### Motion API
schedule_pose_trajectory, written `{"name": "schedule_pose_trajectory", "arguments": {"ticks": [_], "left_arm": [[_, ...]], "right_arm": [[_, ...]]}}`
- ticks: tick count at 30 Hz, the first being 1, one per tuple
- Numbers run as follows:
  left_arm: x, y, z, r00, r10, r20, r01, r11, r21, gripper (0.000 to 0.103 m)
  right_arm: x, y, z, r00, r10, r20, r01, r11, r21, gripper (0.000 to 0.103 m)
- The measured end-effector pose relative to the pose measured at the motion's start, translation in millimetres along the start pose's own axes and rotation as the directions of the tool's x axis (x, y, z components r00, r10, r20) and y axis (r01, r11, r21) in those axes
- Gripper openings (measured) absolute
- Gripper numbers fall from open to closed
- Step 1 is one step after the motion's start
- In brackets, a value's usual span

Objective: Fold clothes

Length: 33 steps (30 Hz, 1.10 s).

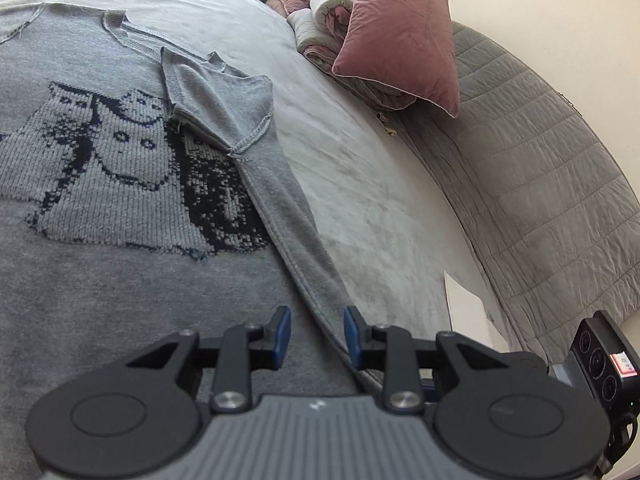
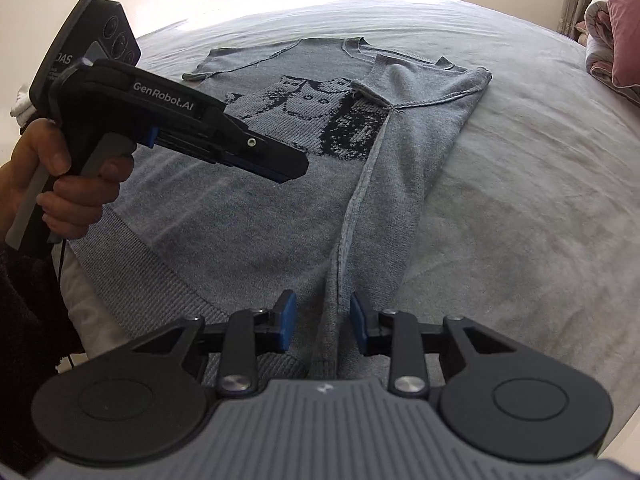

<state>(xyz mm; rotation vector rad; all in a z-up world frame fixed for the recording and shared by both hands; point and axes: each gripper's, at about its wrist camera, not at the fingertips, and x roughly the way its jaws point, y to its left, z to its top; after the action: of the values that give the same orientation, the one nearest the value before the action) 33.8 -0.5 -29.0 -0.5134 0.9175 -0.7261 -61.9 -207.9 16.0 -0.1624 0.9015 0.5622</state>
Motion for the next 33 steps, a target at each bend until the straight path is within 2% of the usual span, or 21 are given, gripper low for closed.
{"name": "schedule_pose_trajectory", "arguments": {"ticks": [6, 10, 12, 14, 23, 33], "left_arm": [[37, 0, 2, 0.999, 0.007, -0.052, -0.009, 0.999, -0.038, 0.028], [44, -2, 0, 0.999, -0.001, -0.036, 0.000, 0.999, -0.038, 0.026], [44, -2, 0, 1.000, 0.005, -0.019, -0.006, 0.999, -0.035, 0.010], [42, -4, 0, 1.000, 0.004, -0.001, -0.004, 1.000, -0.030, 0.004], [28, -9, 6, 0.998, 0.050, 0.025, -0.051, 0.998, 0.035, 0.003], [18, -11, 11, 0.992, 0.121, 0.043, -0.124, 0.988, 0.095, 0.004]], "right_arm": [[-7, 1, -11, 0.999, 0.029, -0.015, -0.029, 1.000, -0.012, 0.033], [-10, 1, -19, 0.998, 0.052, -0.031, -0.053, 0.998, -0.019, 0.031], [-12, 1, -23, 0.997, 0.063, -0.036, -0.063, 0.998, -0.017, 0.020], [-18, 0, -27, 0.995, 0.094, -0.029, -0.094, 0.996, -0.006, 0.009], [-32, 0, -17, 0.974, 0.222, 0.040, -0.224, 0.973, 0.056, 0.006], [-14, 7, 1, 0.954, 0.299, 0.016, -0.299, 0.949, 0.102, 0.007]]}}
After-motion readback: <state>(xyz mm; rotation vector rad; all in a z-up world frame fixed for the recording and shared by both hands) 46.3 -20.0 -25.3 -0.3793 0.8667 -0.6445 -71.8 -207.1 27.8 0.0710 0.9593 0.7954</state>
